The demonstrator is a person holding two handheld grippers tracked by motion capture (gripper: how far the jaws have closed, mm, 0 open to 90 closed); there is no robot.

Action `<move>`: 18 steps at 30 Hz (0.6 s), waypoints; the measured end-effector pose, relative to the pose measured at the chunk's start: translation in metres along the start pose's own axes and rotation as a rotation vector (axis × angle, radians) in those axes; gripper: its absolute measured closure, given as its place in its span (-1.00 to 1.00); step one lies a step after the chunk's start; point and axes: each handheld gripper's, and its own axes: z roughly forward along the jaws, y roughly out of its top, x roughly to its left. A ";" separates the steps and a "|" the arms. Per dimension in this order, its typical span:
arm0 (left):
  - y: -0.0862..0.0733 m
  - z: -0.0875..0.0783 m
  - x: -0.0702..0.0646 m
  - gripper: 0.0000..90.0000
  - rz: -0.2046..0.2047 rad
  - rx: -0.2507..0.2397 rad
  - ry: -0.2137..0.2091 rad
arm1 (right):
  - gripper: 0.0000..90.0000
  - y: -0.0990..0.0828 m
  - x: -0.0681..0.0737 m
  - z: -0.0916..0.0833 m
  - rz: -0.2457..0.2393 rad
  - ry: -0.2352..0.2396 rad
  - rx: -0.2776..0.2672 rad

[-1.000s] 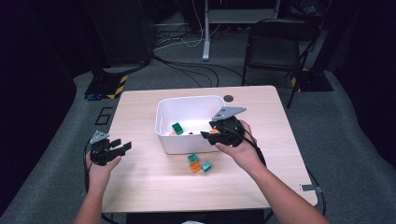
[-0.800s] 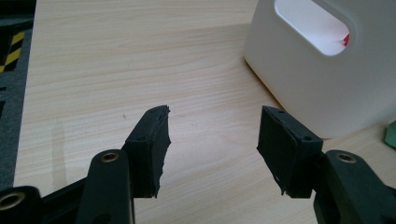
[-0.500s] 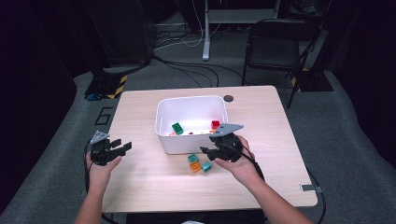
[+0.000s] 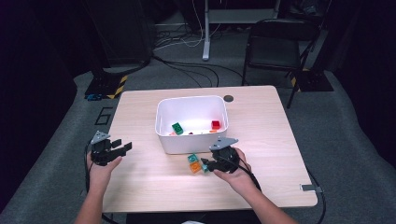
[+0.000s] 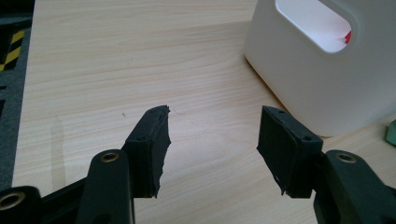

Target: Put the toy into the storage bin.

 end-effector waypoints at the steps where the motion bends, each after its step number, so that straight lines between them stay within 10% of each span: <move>1: 0.000 0.000 0.000 -0.05 0.000 0.000 0.000 | 0.00 -0.002 0.000 0.002 0.003 0.001 0.005; 18: 0.000 0.001 0.000 -0.05 0.001 0.003 -0.001 | 0.00 -0.025 0.003 0.024 0.021 -0.012 0.031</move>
